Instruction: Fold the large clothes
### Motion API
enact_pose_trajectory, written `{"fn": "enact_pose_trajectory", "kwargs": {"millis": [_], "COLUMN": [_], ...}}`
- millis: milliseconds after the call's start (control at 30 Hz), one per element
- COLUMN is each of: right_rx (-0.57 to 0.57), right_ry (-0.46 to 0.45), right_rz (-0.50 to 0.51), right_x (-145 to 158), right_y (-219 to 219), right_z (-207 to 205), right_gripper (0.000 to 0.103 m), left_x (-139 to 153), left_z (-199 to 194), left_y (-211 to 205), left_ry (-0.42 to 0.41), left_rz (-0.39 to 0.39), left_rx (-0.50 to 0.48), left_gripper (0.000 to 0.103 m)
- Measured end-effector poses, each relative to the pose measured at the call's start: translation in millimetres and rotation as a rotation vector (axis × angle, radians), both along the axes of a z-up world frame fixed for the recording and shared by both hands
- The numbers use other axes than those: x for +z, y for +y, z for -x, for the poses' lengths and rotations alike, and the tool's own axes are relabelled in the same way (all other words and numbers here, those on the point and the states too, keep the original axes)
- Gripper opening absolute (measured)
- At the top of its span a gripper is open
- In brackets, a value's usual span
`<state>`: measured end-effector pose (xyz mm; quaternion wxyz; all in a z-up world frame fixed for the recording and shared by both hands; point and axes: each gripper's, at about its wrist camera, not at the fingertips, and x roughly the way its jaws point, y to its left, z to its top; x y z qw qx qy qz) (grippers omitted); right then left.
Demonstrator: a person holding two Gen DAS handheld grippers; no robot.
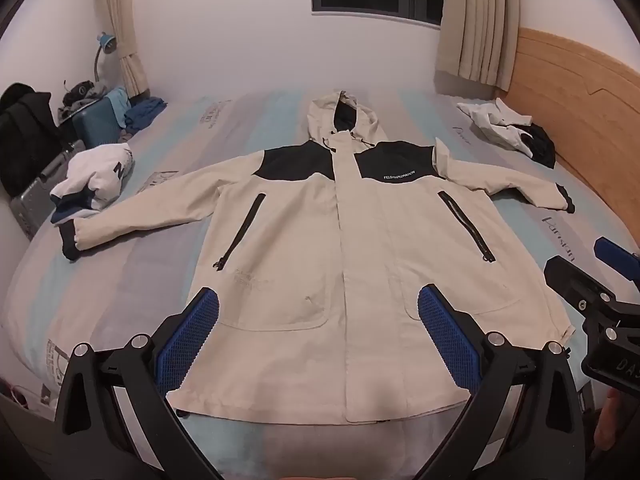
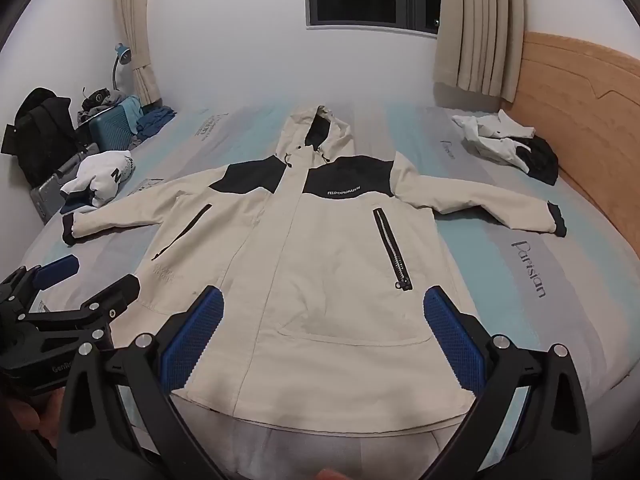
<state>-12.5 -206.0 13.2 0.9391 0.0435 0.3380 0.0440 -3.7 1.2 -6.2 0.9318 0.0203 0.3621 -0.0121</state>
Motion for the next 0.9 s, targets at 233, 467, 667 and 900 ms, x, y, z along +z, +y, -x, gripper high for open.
{"fn": "enact_pose_trajectory", "kwargs": {"millis": [233, 467, 667, 900], "right_rx": [-0.003, -0.022, -0.026, -0.036], "right_ry": [0.007, 0.005, 0.004, 0.001], "right_rz": [0.016, 0.041, 0.045, 0.06], "right_x": [-6.3, -9.8, -9.7, -8.5], "right_y": [5.3, 3.4, 3.9, 4.3], "right_z": [3.3, 1.3, 1.2, 1.8], "right_gripper": [0.096, 0.096, 0.096, 0.096], "left_x": [-2.1, -4.5, -4.6, -3.6], "left_z": [-1.0, -1.1, -0.7, -0.6], "left_y": [-2.7, -5.8, -6.1, -4.5], "left_ry": [0.003, 0.005, 0.004, 0.007], "left_rz": [-0.002, -0.004, -0.004, 0.003], "left_rx": [-0.002, -0.009, -0.009, -0.005], "left_gripper": [0.097, 0.097, 0.097, 0.097]}}
